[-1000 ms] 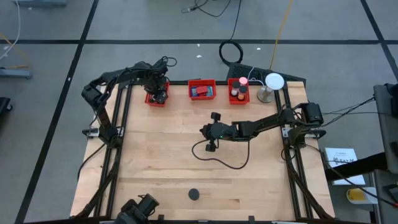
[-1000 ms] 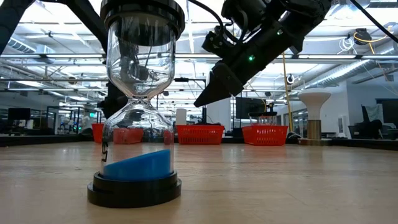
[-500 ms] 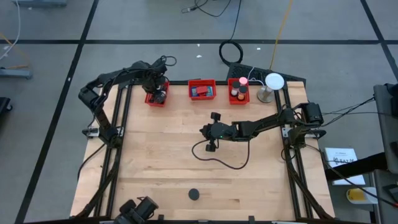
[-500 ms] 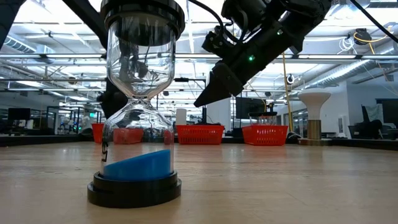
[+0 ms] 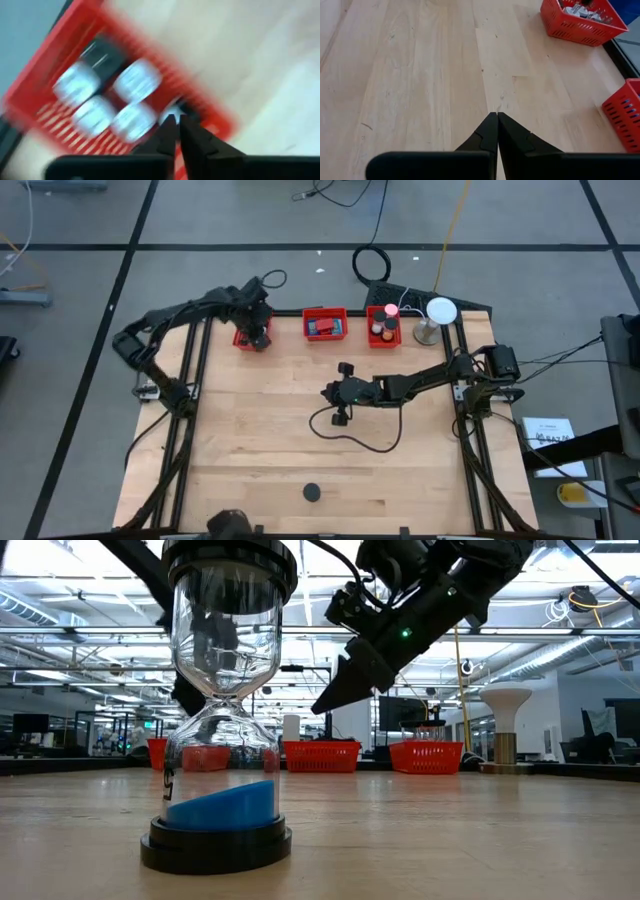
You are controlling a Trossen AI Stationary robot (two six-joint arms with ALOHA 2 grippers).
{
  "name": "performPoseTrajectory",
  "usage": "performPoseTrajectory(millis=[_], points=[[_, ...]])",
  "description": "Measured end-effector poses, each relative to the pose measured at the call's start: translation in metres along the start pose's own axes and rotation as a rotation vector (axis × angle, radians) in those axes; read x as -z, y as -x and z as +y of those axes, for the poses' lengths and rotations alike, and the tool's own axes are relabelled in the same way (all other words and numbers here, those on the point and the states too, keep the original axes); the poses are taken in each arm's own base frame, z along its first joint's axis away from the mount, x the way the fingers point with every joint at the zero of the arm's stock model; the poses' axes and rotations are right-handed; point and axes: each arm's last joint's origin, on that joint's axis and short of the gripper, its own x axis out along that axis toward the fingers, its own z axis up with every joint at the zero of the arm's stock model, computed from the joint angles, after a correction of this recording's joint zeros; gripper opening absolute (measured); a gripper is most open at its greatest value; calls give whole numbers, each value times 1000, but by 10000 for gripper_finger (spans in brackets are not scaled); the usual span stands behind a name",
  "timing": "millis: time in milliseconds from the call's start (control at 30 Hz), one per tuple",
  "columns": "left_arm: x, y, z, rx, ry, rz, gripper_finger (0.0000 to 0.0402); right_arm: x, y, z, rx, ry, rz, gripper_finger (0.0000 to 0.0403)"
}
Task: Pick & Place Office items
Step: Put the blue hour glass into the right red bin
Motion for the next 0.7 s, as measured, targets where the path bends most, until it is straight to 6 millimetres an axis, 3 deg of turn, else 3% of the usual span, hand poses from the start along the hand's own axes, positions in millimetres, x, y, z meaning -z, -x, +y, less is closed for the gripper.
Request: performPoseTrajectory(millis=[67,267,467,700], points=[[7,2,-9,43,-13,-120,8,2,0,0,-1,-4,1,0],[41,3,-56,142,-57,-523,12,20,-1,-1,5,-20,-5,0],[86,-17,-112,338,-191,-859,8,26,1,-2,9,-60,4,0],[130,-40,-161,561,-244,-926,19,26,29,8,-1,-139,-33,0]])
